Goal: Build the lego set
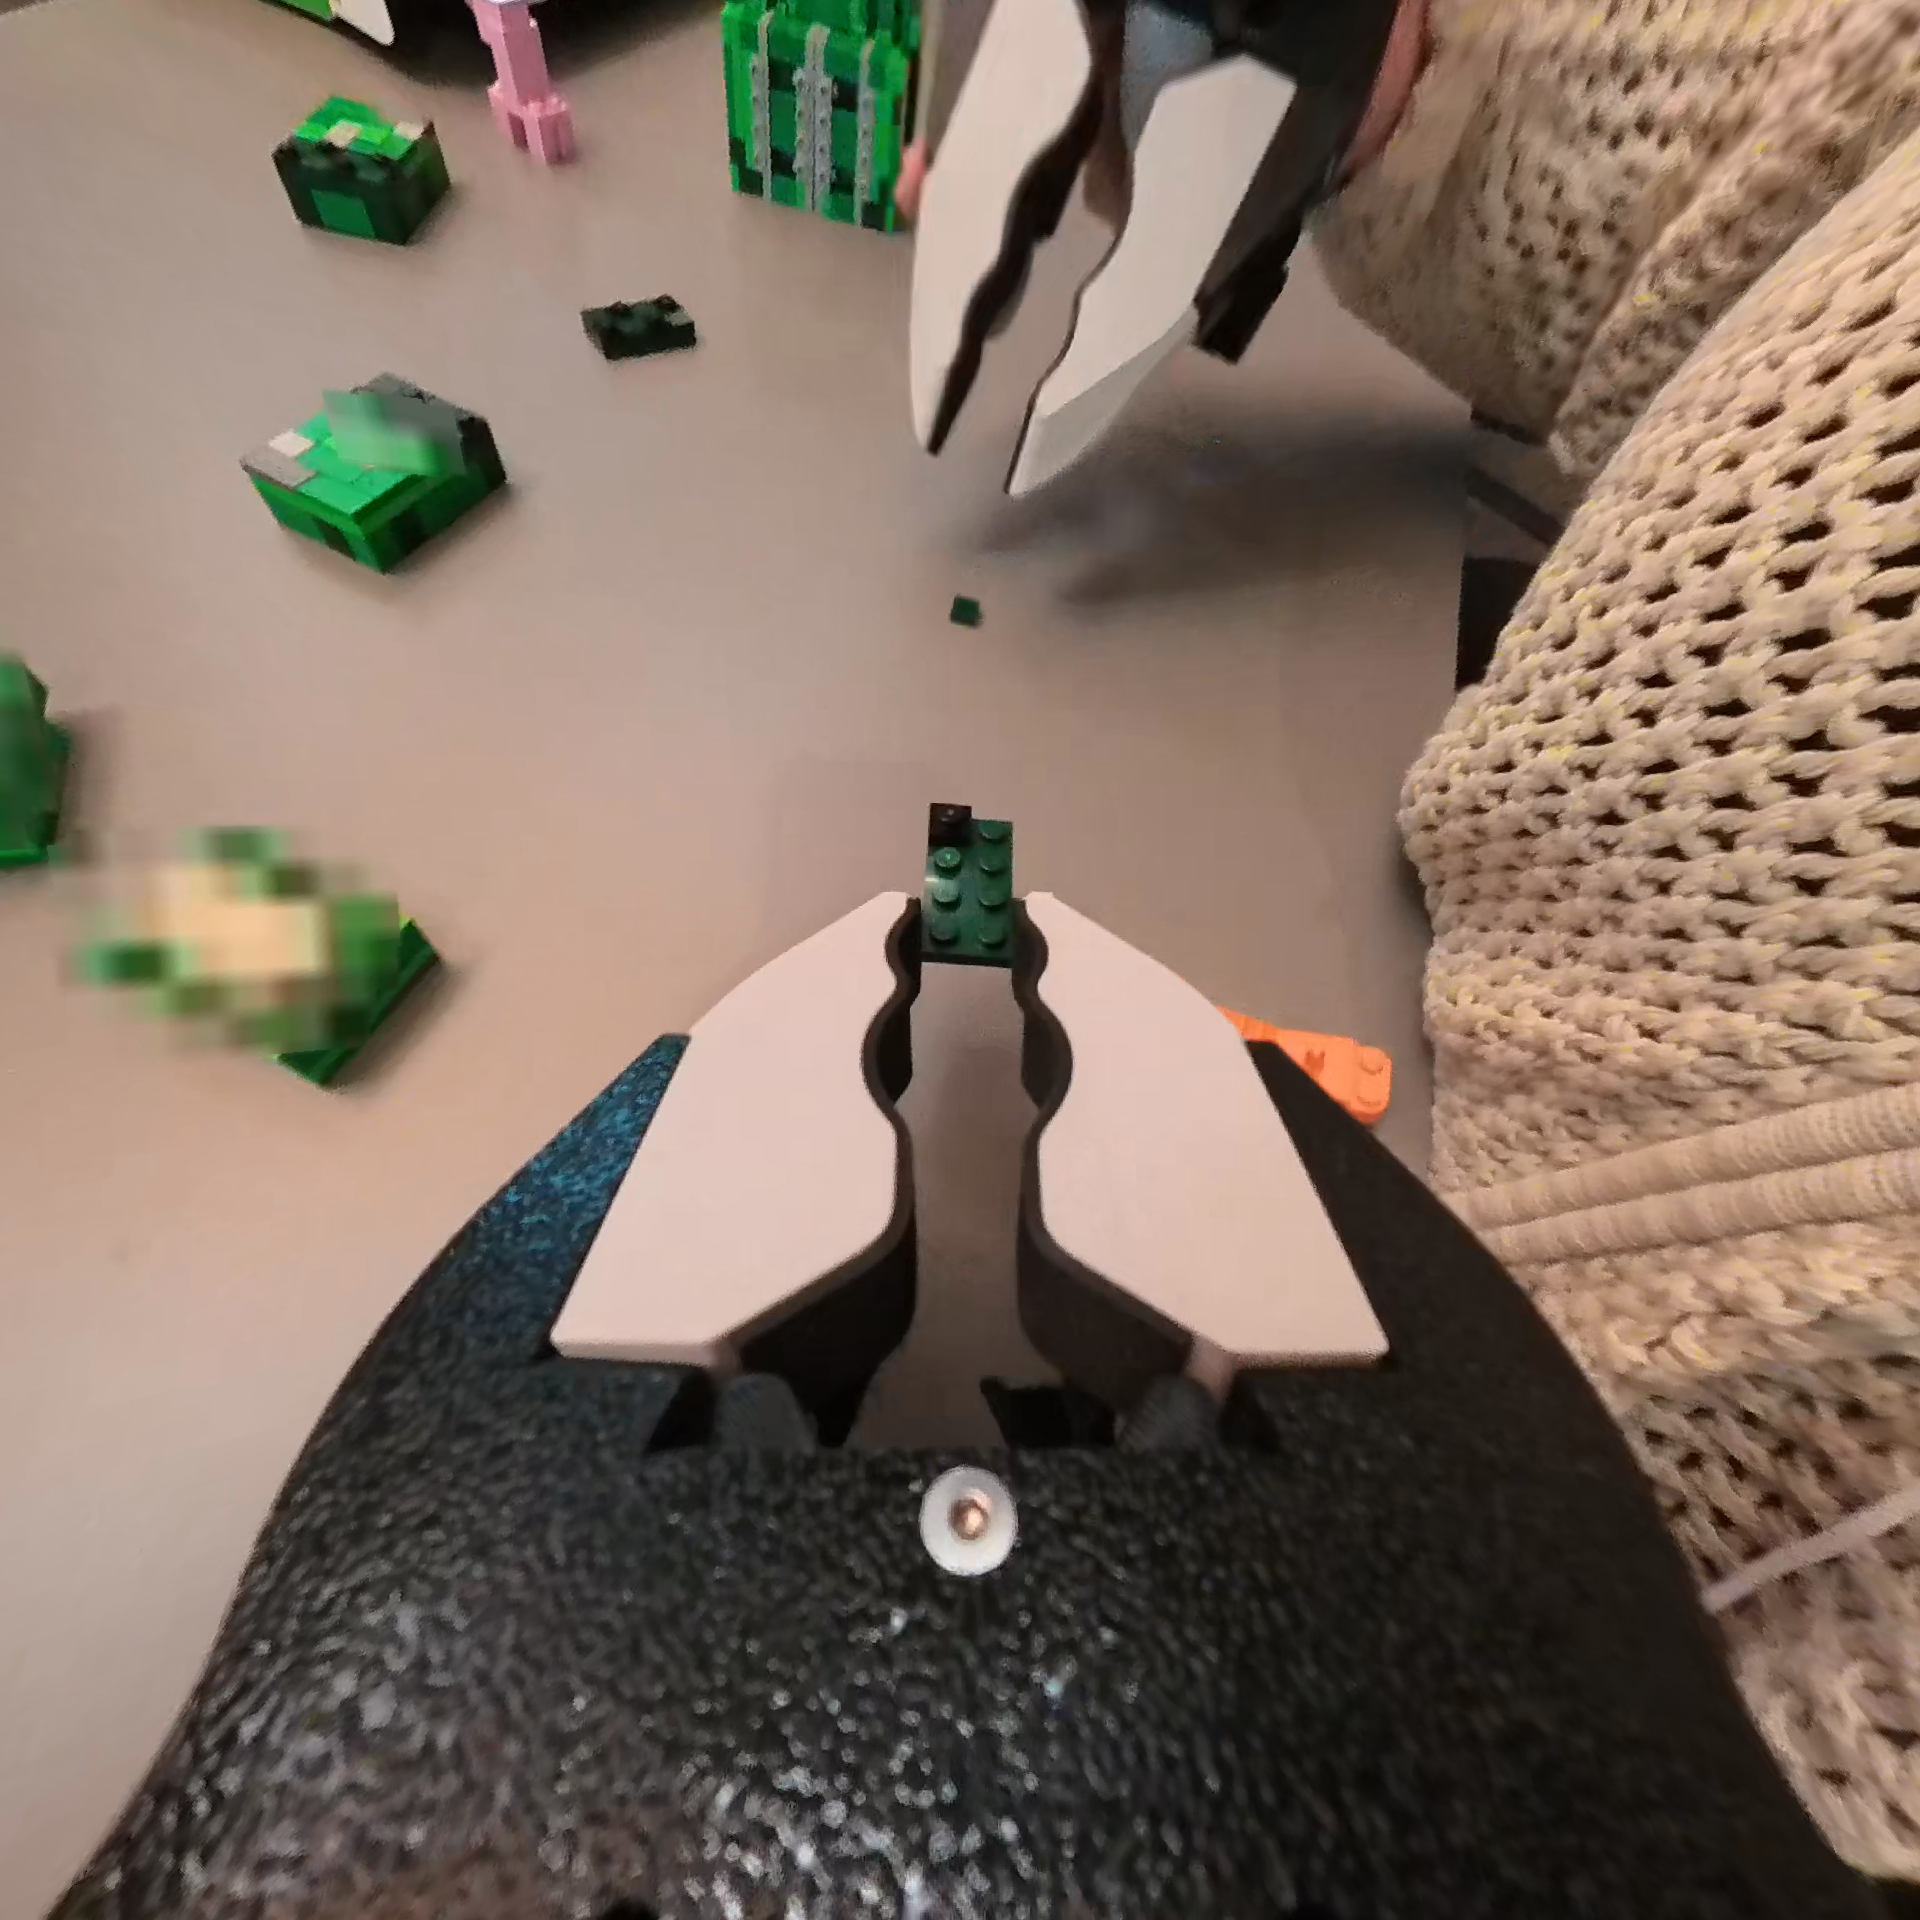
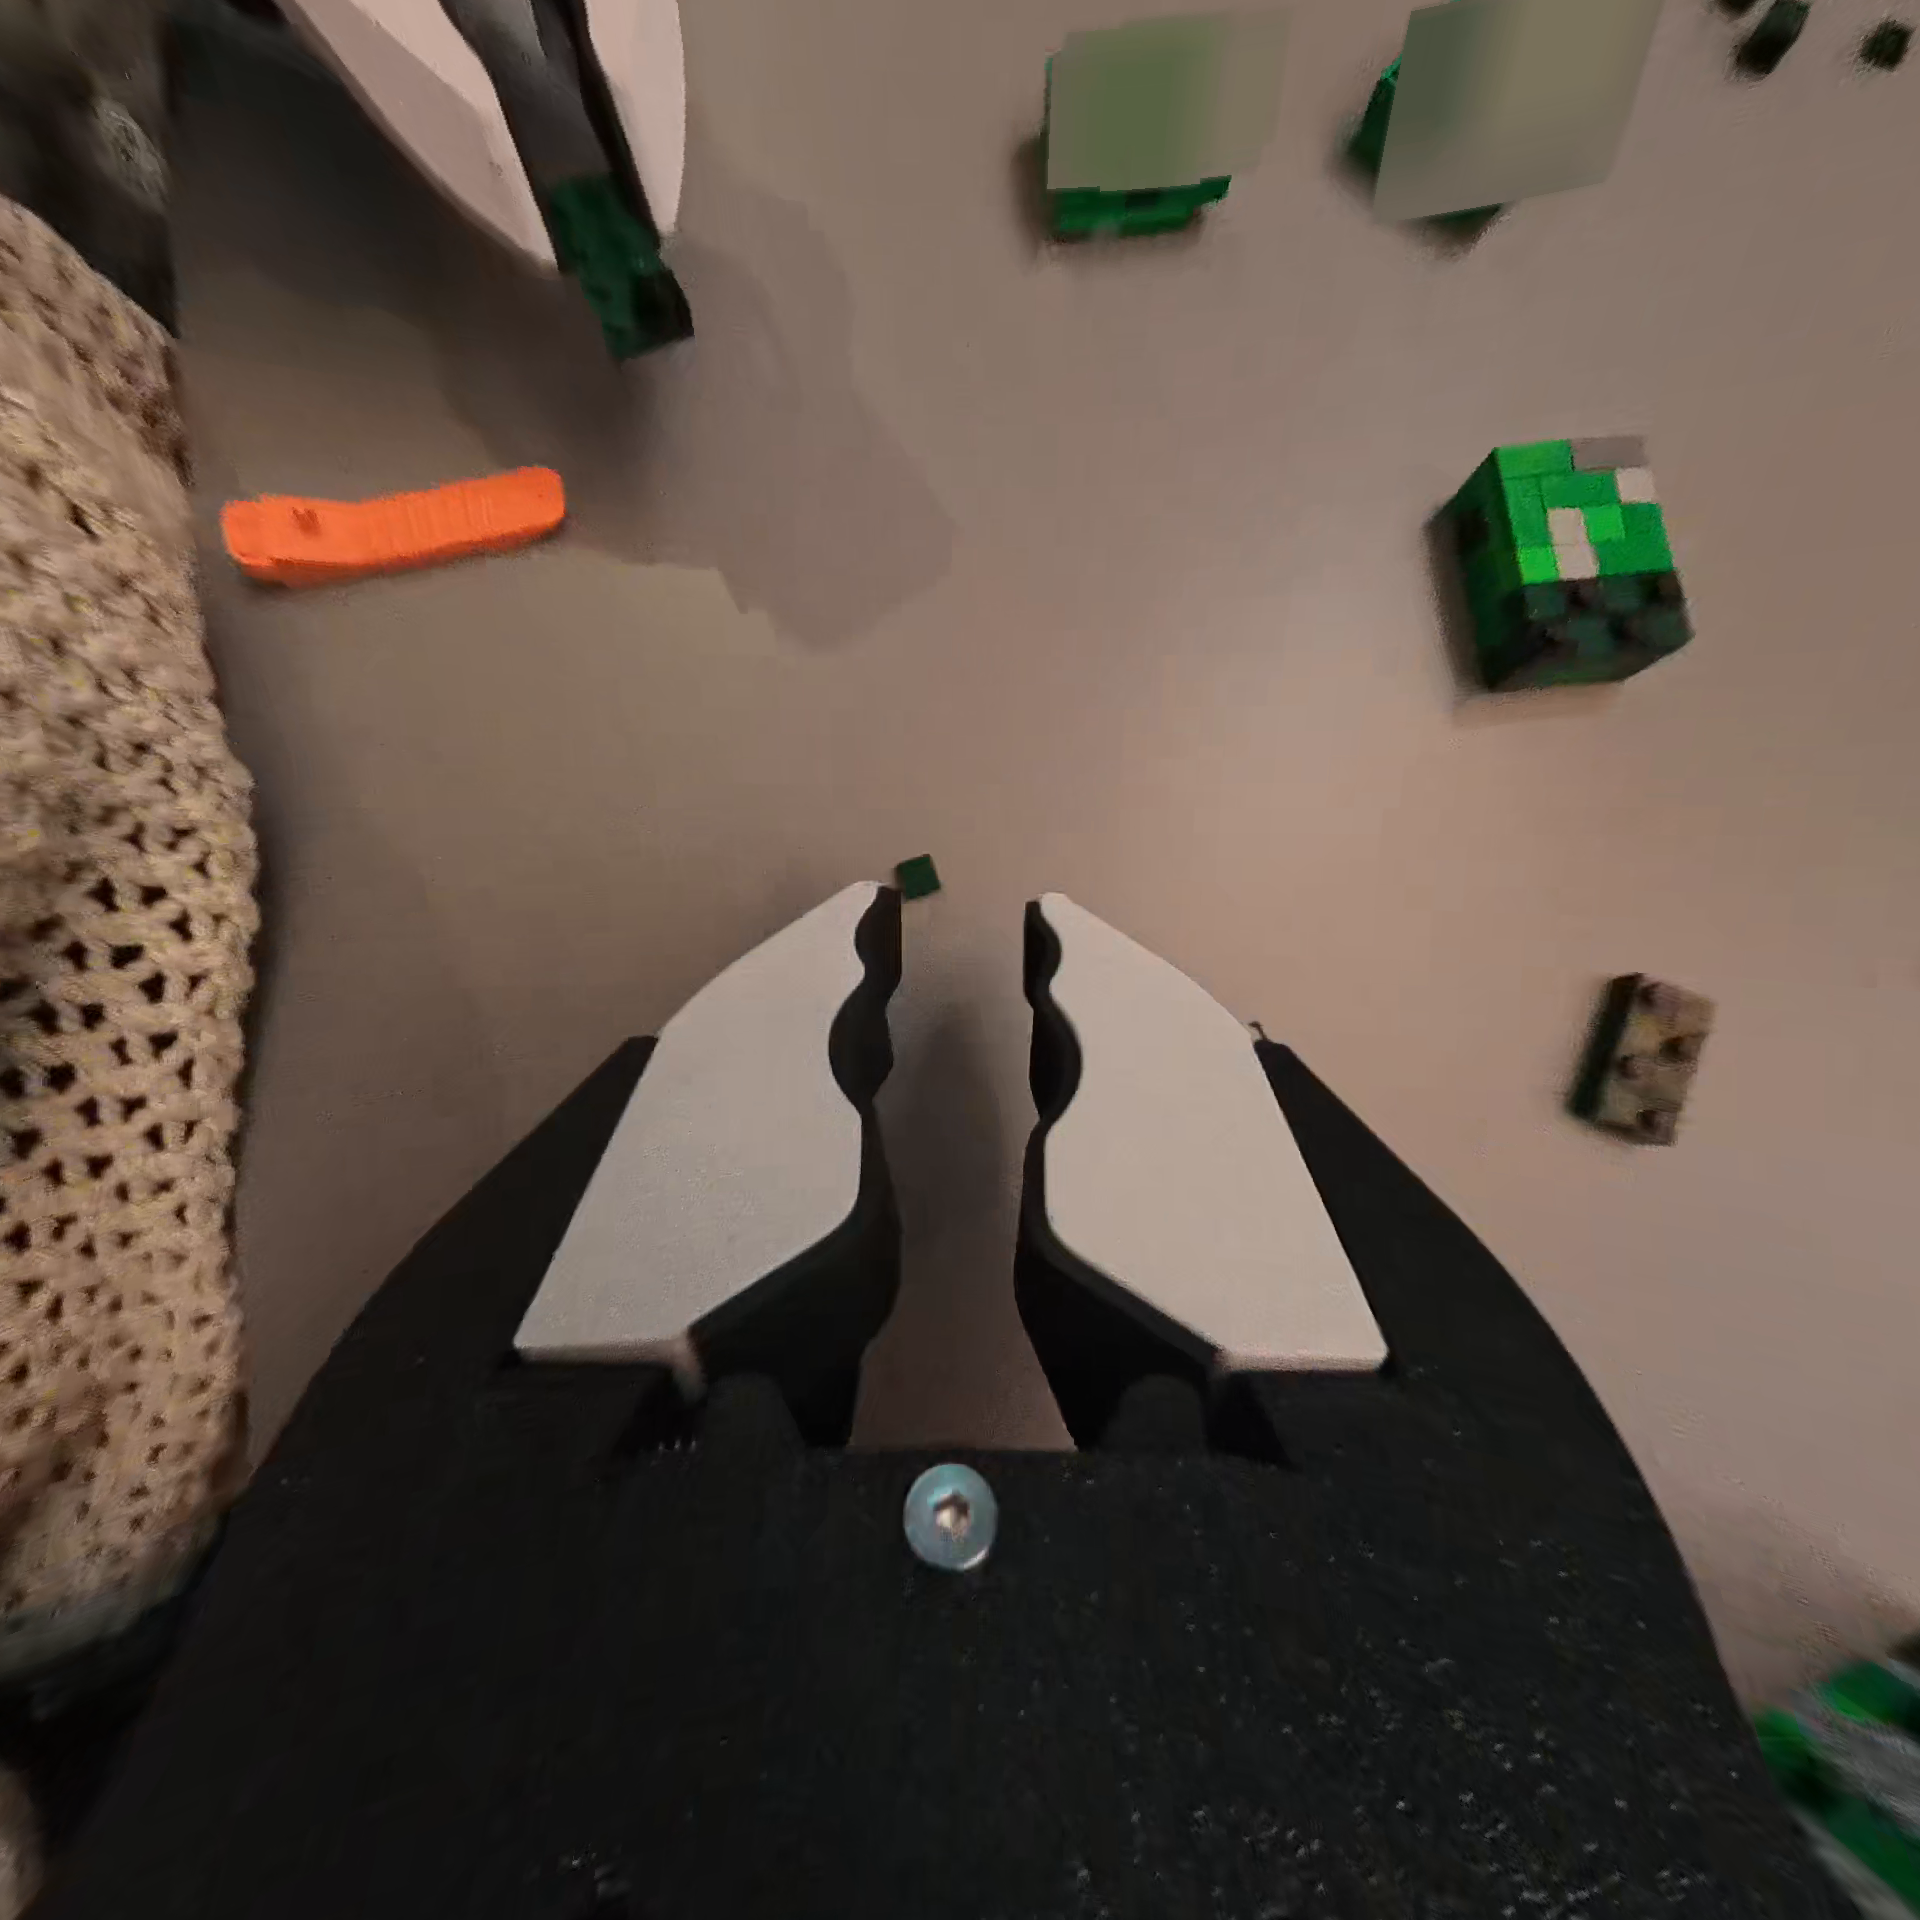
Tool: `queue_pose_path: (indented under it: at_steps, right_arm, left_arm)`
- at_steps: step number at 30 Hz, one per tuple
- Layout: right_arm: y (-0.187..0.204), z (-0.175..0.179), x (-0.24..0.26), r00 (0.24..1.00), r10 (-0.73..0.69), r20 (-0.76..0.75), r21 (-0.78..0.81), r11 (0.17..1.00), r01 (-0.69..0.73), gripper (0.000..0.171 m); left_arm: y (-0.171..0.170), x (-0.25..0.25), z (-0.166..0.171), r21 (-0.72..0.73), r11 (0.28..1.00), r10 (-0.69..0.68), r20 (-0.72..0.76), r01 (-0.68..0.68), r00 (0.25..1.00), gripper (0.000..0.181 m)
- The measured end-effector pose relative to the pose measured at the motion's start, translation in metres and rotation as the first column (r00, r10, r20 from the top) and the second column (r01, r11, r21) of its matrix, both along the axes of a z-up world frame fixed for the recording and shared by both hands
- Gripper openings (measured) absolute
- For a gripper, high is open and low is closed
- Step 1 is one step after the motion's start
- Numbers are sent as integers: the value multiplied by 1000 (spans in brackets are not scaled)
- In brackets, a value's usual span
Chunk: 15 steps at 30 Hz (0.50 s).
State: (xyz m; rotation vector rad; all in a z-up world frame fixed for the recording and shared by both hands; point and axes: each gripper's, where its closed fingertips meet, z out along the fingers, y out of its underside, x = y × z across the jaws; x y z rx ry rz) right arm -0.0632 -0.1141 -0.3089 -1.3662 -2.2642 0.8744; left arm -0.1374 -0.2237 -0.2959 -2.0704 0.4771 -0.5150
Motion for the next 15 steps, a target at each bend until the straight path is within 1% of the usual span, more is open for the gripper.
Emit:
queue_pose_path:
  at_steps: [2,4,10,11,15]
  right_arm:
    - [-5,-4,1,999,-7,-46,-45,999,5,22]
    - [-9,-11,2,996,49,-69,-26,998,-51,21]
    - [-11,-28,-3,980,195,-29,-36,980,-196,18]
    - [-11,-28,-4,977,211,-34,-36,977,-212,15]
    - [-13,-28,-4,965,259,-45,-35,965,-260,11]
  left_arm:
    - [4,5,0,-2,1000,-11,0,11,1000,15]
    - [6,12,-2,-13,999,-31,-3,31,1000,15]
    - [11,27,-6,-40,996,-81,6,81,997,15]
    - [12,28,-7,-46,995,-84,8,85,996,15]
    - [12,31,-8,-53,994,-96,13,97,995,15]
